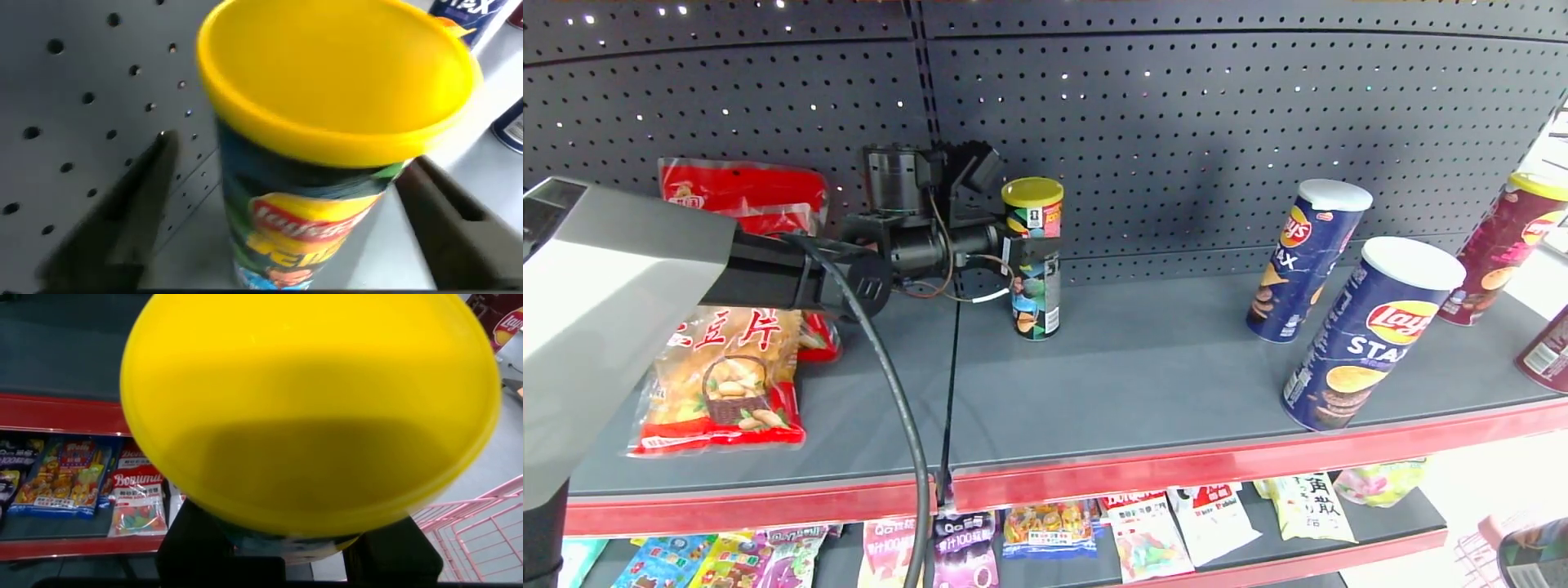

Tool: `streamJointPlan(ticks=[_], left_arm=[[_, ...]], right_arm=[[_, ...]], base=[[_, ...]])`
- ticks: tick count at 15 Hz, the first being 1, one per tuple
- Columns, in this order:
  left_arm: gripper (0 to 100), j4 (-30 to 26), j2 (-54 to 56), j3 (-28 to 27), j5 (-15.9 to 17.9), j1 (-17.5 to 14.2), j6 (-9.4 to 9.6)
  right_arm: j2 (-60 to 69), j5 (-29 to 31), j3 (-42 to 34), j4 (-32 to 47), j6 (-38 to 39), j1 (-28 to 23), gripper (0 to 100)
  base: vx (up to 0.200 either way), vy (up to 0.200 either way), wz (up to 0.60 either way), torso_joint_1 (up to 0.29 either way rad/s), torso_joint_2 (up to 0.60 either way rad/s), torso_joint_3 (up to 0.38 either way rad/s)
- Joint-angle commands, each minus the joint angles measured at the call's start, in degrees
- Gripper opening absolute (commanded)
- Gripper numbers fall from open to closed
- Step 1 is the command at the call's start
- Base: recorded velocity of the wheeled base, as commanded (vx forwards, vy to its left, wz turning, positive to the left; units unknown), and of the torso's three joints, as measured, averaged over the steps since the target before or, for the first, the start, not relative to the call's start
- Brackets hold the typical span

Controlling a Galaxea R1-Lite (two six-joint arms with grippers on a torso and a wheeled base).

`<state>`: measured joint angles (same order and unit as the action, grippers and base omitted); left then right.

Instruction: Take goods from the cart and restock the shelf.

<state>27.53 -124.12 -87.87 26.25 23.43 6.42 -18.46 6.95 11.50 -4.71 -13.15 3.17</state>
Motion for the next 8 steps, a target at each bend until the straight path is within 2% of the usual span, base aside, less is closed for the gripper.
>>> streamJointPlan(ticks=[1,4,6,8], left_arm=[[0,0.0,0.3,0.2,-0.3,0.2,-0.1],[0,-0.3,1.4,1.2,-0.8,0.2,-0.18],[0,-0.9,4.6,3.8,-1.5,0.5,-0.62],[0,-2.1,11.3,8.5,-3.8,2.0,-2.82]], right_arm=[[-0.1,0.0,0.2,0.0,0.0,0.0,0],[0.1,0.0,0.3,0.0,0.0,0.0,0],[0.3,0.2,0.2,0.0,0.0,-0.1,0],[0.4,0.5,0.4,0.0,0.0,-0.4,0]], base=[[0.0,0.0,0.0,0.0,0.0,0.0],[0.0,0.0,0.0,0.0,0.0,0.0],[0.0,0.0,0.0,0.0,0.0,0.0],[0.0,0.0,0.0,0.0,0.0,0.0]])
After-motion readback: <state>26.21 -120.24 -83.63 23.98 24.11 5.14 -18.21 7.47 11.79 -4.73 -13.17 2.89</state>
